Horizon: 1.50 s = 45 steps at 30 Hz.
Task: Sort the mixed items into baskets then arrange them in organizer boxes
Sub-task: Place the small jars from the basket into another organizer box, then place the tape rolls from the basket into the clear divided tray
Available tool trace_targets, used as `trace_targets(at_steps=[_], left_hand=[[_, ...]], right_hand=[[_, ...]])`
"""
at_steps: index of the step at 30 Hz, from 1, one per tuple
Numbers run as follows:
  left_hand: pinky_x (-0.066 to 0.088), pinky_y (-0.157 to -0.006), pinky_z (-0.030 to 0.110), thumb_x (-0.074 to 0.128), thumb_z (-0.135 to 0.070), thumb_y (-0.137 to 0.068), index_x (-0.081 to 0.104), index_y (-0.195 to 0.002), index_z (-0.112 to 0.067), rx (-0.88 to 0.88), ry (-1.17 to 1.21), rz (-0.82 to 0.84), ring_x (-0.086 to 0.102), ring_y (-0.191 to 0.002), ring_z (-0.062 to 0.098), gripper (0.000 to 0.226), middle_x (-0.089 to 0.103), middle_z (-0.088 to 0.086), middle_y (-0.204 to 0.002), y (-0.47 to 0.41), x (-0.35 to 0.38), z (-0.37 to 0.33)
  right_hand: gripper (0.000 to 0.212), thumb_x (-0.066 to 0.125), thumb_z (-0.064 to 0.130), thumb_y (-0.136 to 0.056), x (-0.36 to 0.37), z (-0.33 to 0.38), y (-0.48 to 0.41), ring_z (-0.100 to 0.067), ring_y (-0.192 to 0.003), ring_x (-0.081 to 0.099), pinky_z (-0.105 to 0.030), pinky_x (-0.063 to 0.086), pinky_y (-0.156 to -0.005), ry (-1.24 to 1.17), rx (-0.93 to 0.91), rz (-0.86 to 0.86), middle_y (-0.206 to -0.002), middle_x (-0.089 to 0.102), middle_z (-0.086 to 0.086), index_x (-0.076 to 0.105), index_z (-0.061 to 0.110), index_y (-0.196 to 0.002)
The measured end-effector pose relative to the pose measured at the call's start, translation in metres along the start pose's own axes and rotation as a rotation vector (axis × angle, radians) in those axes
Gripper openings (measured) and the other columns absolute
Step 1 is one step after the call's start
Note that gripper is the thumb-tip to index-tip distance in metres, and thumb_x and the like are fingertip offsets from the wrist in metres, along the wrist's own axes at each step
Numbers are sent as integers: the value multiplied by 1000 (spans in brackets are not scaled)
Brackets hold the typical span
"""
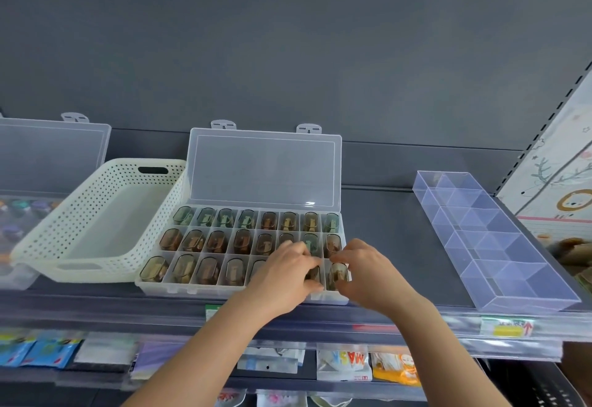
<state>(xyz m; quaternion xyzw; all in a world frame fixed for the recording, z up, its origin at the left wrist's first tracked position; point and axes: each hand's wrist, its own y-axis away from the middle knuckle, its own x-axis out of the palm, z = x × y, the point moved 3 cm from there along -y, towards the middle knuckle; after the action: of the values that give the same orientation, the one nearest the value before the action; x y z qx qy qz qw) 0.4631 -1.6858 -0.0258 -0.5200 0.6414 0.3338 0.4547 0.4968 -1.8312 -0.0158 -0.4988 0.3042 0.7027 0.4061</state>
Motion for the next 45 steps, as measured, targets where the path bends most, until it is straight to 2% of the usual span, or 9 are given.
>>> trace_targets(at_steps=[4,9,17,24,30,32,36,40,45], left_hand=[[38,-95,27,60,-37,-91,49,-137,-25,4,22,-70,43,-115,11,49,48,-5,-121,5,-9,1],[35,-93,19,56,-31,-93,55,-131,-27,-69,-18,-240,47,-111,6,38,53,-9,-116,26,-45,32],[41,-96,34,57,-23,-91,58,-129,-24,-369,-272,-367,48,-113,16,37,56,-2,-122,88,-121,143],[38,-100,41,50,-32,-94,42,-140,-19,-651,-375,-314,34,-130,26,49,40,7,-141,136,-150,246],[35,-107,41,45,-33,-98,30,-145,-4,-724,-326,-258,34,-133,29,57,36,13,-146,148,-150,297],[38,-103,39,46,-29,-99,34,-143,-4,-715,-302,-287,39,-130,29,52,41,14,-143,149,-152,308],[43,-71,30,44,-20,-100,49,-130,-8,-727,-98,-381,59,-101,26,33,54,11,-127,155,-155,325],[51,-79,38,43,-16,-99,60,-119,-13,-700,53,-485,59,-91,23,26,57,7,-116,163,-157,329],[47,-69,37,45,-7,-96,64,-110,-7,-613,174,-649,56,-83,25,24,56,7,-100,174,-171,318]], right_hand=[[37,62,27,-84,-4,7,-4,-16,-98,56,-19,39,-77,-45,-19,-64,-112,57,2,62,26,-121],[31,59,23,-88,-8,36,-15,-17,-97,58,-28,51,-83,-57,-73,-190,-109,60,2,64,23,-119],[37,54,21,-91,7,130,-58,-21,-115,52,-34,47,-96,-16,-259,-247,-126,57,-2,58,19,-127],[44,48,43,-94,46,229,-101,-22,-115,50,-37,46,-96,-33,-313,-191,-126,56,-3,50,20,-132],[49,33,55,-95,72,273,-129,-22,-93,62,-38,54,-80,-2,-17,-174,-104,65,-3,53,13,-112],[39,34,46,-98,77,281,-135,-20,-79,62,-37,56,-70,-39,54,-165,-91,64,0,51,13,-109],[24,36,28,-99,84,286,-138,-20,-73,62,-36,56,-63,-143,149,-176,-86,61,-1,48,13,-114],[17,40,17,-96,85,286,-133,-19,-60,57,-38,56,-60,-237,134,-207,-71,58,-1,55,10,-99],[35,41,15,-97,72,288,-124,-13,-55,55,-26,48,-51,-357,83,-285,-75,64,-1,51,13,-131]])
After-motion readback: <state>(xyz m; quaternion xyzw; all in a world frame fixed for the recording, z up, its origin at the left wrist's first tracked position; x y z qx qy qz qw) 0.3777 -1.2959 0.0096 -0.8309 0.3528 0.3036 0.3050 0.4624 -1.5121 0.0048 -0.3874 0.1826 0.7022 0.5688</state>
